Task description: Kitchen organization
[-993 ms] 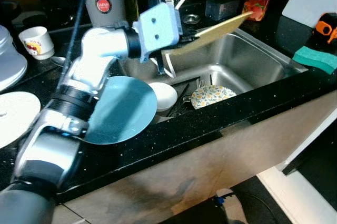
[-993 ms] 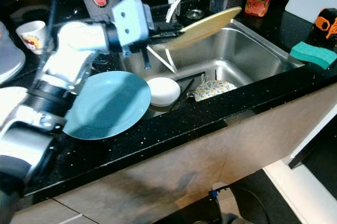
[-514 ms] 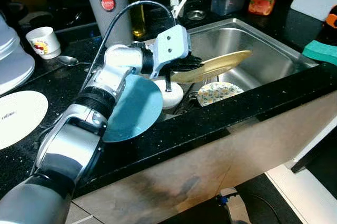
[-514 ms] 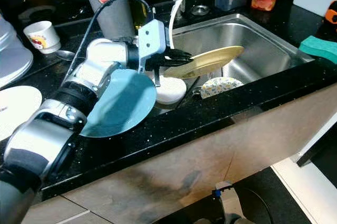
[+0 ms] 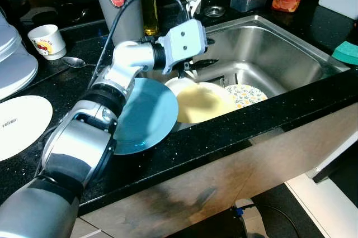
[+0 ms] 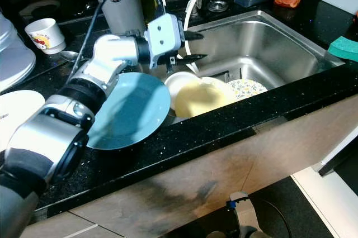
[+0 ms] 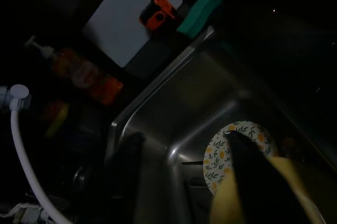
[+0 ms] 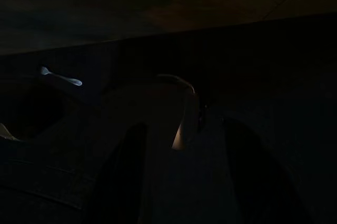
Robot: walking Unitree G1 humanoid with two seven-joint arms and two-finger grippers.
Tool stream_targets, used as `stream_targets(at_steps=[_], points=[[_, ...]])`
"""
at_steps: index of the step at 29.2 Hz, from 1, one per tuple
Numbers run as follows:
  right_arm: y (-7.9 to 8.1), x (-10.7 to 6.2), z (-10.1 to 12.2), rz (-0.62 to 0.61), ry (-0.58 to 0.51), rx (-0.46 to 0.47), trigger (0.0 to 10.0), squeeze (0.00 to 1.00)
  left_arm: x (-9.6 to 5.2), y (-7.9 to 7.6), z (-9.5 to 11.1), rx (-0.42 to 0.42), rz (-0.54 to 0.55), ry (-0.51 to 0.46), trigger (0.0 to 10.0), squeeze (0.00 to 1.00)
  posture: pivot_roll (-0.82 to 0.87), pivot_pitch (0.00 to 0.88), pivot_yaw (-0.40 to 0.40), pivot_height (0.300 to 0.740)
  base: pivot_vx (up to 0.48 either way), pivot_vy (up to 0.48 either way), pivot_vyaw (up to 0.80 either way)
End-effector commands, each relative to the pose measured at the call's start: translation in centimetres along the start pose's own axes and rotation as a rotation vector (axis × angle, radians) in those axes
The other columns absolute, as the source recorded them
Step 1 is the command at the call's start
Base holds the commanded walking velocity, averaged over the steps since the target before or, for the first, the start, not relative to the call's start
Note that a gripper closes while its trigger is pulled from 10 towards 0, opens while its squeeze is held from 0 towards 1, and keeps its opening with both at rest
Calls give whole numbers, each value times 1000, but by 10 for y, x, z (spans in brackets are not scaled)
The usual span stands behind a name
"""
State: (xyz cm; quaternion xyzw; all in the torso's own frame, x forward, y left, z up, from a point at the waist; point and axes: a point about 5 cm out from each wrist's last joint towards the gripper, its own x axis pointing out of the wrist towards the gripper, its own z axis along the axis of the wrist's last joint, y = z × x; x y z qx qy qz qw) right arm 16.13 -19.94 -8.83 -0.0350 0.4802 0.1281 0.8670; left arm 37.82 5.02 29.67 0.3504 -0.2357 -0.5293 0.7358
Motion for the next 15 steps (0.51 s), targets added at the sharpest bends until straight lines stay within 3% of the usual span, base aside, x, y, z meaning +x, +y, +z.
stream_targets(at_steps=[1,6,7,8,10,13,14,15], points=[[16,2,-11,43,45,15,10000,0,-2,5,7,19,-13,-37,10000,1000,-43,54,102,740,0,0,0],[16,3,-8,43,41,5,10000,0,-17,0,16,24,-190,-103,10000,1000,-41,43,96,740,0,0,0],[16,4,-7,43,40,2,10000,0,-24,-3,16,20,-237,-99,10000,761,-31,37,89,740,0,0,0],[17,5,-4,46,38,-5,10000,0,-40,-7,20,-11,-301,-100,10000,0,-26,33,83,740,0,0,0],[18,5,-3,48,36,-9,10000,0,-46,-8,22,-24,-320,-102,10000,0,-26,33,83,740,0,0,0],[25,8,2,61,30,-20,10000,0,-71,-11,28,-75,-350,-94,10000,0,1,25,66,740,0,0,0],[25,8,2,61,30,-20,10000,0,-71,-11,28,-75,-350,-94,10000,0,1,25,66,740,0,0,0],[27,9,1,68,29,-25,10000,0,-86,-17,29,-107,-377,-72,10000,0,7,24,63,740,0,0,0]])
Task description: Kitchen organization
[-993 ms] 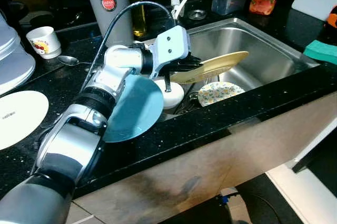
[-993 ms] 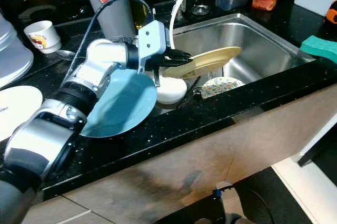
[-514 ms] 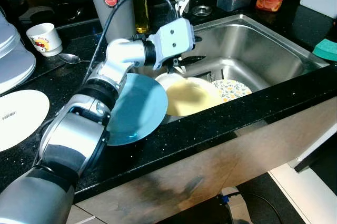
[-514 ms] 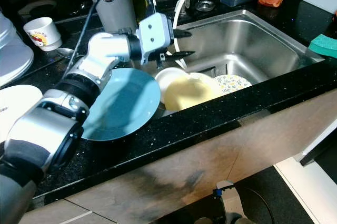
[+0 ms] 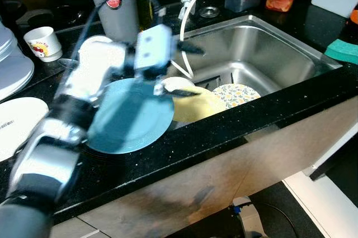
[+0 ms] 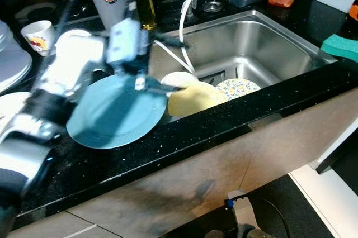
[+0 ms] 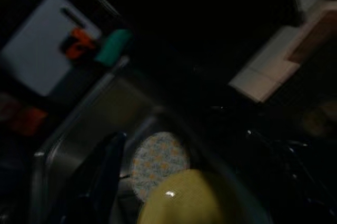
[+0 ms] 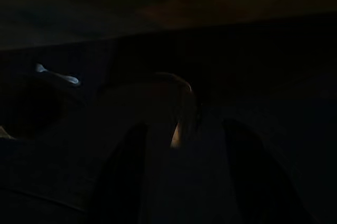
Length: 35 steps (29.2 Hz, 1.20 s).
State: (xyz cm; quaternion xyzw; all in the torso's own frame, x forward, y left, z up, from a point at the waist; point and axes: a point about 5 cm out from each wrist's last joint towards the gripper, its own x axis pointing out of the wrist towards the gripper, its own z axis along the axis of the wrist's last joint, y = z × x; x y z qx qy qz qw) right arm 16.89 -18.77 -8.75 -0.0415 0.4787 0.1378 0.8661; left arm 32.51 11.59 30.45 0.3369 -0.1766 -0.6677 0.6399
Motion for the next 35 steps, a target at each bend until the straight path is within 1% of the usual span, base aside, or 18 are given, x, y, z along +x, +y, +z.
stream_targets(at_steps=[1,2,4,5,7,8,9,11,13,14,18,19,21,23,24,26,29,35], points=[[18,3,-8,62,29,-8,10000,0,-12,-13,5,-50,-55,7,10000,0,7,24,63,740,0,0,0],[18,3,-8,62,29,-8,10000,0,-12,-13,5,-50,-55,7,10000,0,7,24,63,740,0,0,0],[15,1,-12,69,32,-16,10000,0,-34,-40,7,-105,-77,72,10000,0,24,22,54,740,0,0,0],[15,1,-12,69,32,-16,10000,0,-34,-40,7,-105,-77,72,10000,0,24,22,54,740,0,0,0],[14,1,-12,74,34,-27,10000,0,-47,-53,17,-180,-81,72,10000,0,35,17,51,740,0,0,0],[14,1,-12,74,35,-28,10000,0,-50,-56,22,-195,-81,75,10000,0,37,17,50,740,0,0,0],[14,1,-12,74,35,-28,10000,0,-50,-56,22,-195,-81,75,10000,0,37,17,50,740,0,0,0],[13,1,-10,72,36,-33,10000,0,-59,-66,28,-216,-86,125,10000,0,45,15,45,740,0,0,0],[12,1,-8,70,36,-36,10000,0,-64,-73,28,-226,-73,182,10000,0,47,14,44,740,0,0,0],[12,2,-6,69,36,-39,10000,0,-67,-81,28,-238,-40,235,10000,0,54,11,38,740,0,0,0],[13,2,-5,68,37,-44,10000,0,-68,-87,27,-255,-1,267,10000,0,59,12,34,740,0,0,0],[13,3,-4,69,38,-50,10000,0,-66,-93,24,-270,18,282,10000,0,60,11,31,740,0,0,0],[15,4,-1,69,39,-58,10000,0,-65,-104,17,-286,59,352,10000,0,59,9,27,740,0,0,0],[15,4,-1,69,39,-58,10000,0,-65,-104,17,-286,59,352,10000,0,59,9,27,740,0,0,0],[16,5,1,68,37,-61,10000,0,-66,-108,11,-277,97,417,10000,0,60,7,25,740,0,0,0],[16,5,1,68,37,-61,10000,0,-66,-108,11,-277,97,417,10000,0,60,7,25,740,0,0,0],[15,5,3,65,38,-63,10000,0,-68,-116,7,-280,115,486,10000,0,61,5,23,740,0,0,0],[11,4,3,61,42,-68,10000,0,-70,-124,7,-282,150,541,10000,0,63,2,13,740,0,0,0]])
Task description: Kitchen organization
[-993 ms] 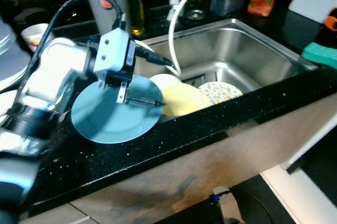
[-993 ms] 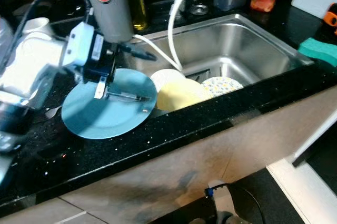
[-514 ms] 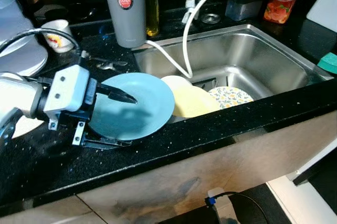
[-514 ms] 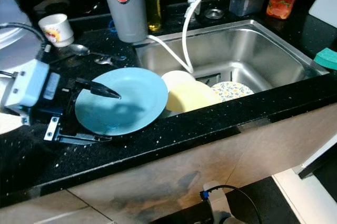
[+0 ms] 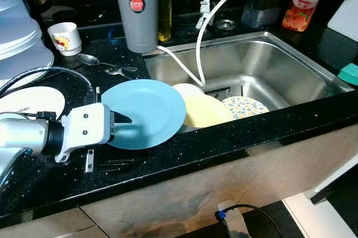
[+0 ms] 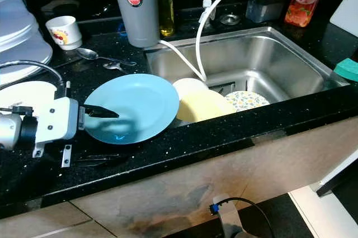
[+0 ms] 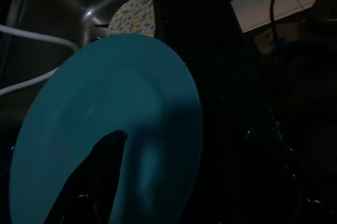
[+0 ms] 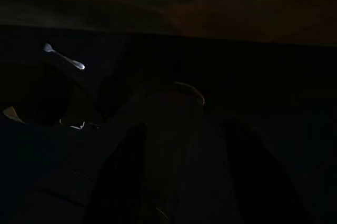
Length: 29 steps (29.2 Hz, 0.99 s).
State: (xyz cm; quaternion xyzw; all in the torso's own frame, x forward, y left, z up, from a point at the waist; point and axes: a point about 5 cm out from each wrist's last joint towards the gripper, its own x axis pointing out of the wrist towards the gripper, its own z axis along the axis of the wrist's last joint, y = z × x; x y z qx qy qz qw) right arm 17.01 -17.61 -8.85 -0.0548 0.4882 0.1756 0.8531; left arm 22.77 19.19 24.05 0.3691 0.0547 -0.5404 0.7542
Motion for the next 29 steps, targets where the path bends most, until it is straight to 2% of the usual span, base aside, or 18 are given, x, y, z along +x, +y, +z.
stream_targets(at_steps=[1,10,15,19,20,21,22,23,25,29], points=[[0,0,0,4,13,-10,10000,0,-6,0,-3,29,19,79,10000,0,63,2,13,740,0,0,0],[-2,0,1,1,6,-9,10000,0,6,0,-37,106,99,249,10000,0,54,0,10,740,0,0,0],[-2,-1,0,-1,6,-8,10000,0,11,3,-39,120,149,231,10000,0,53,0,9,740,0,0,0],[-6,-3,-3,-8,11,-10,10000,0,22,6,-34,156,176,176,10000,0,44,0,12,740,0,0,0],[-7,-3,-3,-10,11,-10,10000,0,25,5,-33,157,174,163,9373,0,43,0,12,740,0,0,0],[-7,-3,-3,-10,11,-10,10000,0,25,5,-33,157,174,163,9373,0,43,0,12,740,0,0,0],[-8,-4,-4,-11,12,-10,10000,0,29,4,-33,168,176,153,5020,0,43,0,12,740,0,0,0],[-9,-4,-5,-12,12,-10,10000,0,33,4,-32,177,179,141,2902,0,42,0,13,740,0,0,0],[-10,-5,-6,-13,13,-9,10000,0,38,2,-31,187,174,122,0,0,39,0,14,740,0,0,0],[-11,-6,-8,-16,13,-6,10000,0,46,-4,-34,191,133,118,0,0,31,0,18,740,0,0,0]])
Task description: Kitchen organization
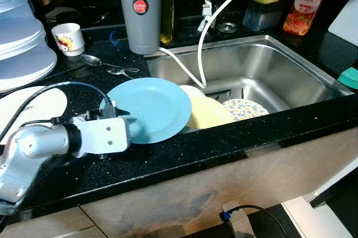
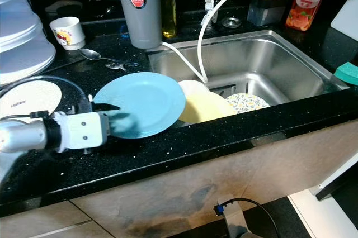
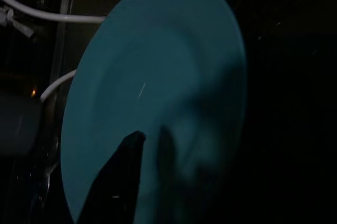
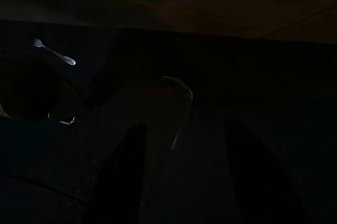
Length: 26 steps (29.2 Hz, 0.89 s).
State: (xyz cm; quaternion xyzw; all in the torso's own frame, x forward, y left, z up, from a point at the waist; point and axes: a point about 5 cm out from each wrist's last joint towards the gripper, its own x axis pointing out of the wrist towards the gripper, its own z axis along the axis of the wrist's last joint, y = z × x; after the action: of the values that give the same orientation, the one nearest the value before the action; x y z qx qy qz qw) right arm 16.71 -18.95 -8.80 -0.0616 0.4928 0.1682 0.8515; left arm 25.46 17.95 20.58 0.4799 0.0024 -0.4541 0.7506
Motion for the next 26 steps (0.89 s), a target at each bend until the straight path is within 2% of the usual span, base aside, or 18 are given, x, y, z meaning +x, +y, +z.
stream_targets(at_steps=[1,19,26], points=[[0,-1,-3,2,0,-2,10000,0,9,-12,-6,-21,-51,12,0,0,31,0,18,740,0,0,0],[-3,-1,0,-5,-7,5,10000,0,12,-13,-16,9,-29,41,0,0,30,0,16,740,0,0,0],[-4,-2,-3,-4,-6,6,10000,0,8,16,-4,28,154,-26,0,0,33,0,16,740,0,0,0]])
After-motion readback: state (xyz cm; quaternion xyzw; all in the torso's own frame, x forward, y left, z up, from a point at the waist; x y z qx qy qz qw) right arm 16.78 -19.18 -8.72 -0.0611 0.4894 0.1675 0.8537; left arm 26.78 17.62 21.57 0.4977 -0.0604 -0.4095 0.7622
